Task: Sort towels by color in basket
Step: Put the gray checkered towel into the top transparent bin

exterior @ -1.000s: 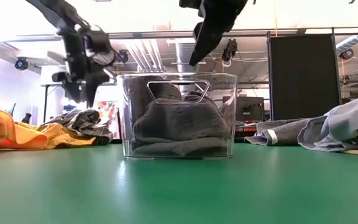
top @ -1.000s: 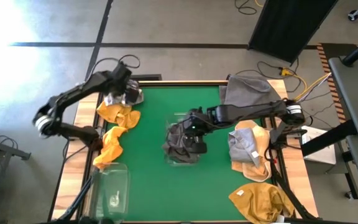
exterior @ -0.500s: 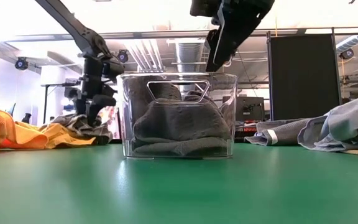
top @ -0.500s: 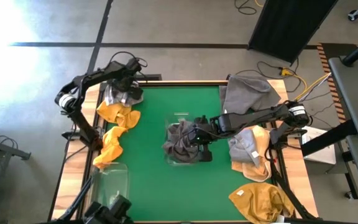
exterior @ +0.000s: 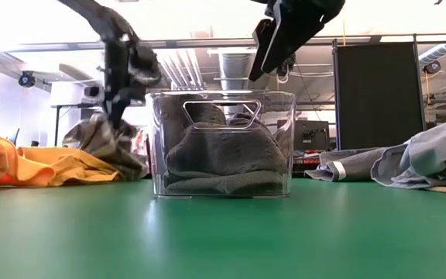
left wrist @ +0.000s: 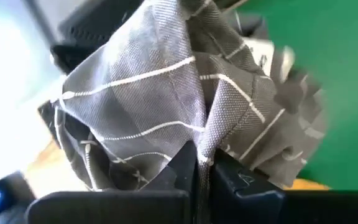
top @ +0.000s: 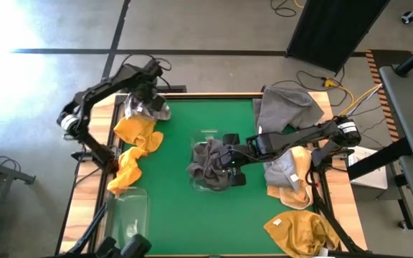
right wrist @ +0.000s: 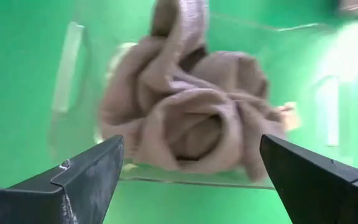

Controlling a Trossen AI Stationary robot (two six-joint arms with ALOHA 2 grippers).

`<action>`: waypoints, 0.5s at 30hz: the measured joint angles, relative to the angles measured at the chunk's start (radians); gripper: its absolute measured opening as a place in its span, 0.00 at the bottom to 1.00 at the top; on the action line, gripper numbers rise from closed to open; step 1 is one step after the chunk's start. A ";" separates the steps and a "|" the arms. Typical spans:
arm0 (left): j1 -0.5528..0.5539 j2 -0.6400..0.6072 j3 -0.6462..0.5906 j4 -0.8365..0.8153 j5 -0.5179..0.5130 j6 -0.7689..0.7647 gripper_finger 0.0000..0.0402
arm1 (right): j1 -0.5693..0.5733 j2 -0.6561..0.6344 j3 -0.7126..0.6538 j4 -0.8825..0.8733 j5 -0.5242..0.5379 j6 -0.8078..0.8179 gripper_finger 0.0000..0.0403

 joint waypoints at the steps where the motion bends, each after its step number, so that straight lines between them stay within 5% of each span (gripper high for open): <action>1: -0.017 -0.031 0.016 0.001 0.020 0.002 0.01 | 0.006 -0.003 -0.002 0.004 0.035 -0.007 0.91; 6: -0.105 -0.153 0.156 0.024 0.127 0.023 0.00 | 0.030 -0.020 0.000 0.129 0.186 -0.115 0.91; 15: -0.351 -0.306 0.316 0.181 0.361 0.074 0.00 | 0.007 -0.097 0.008 0.440 0.226 -0.217 0.91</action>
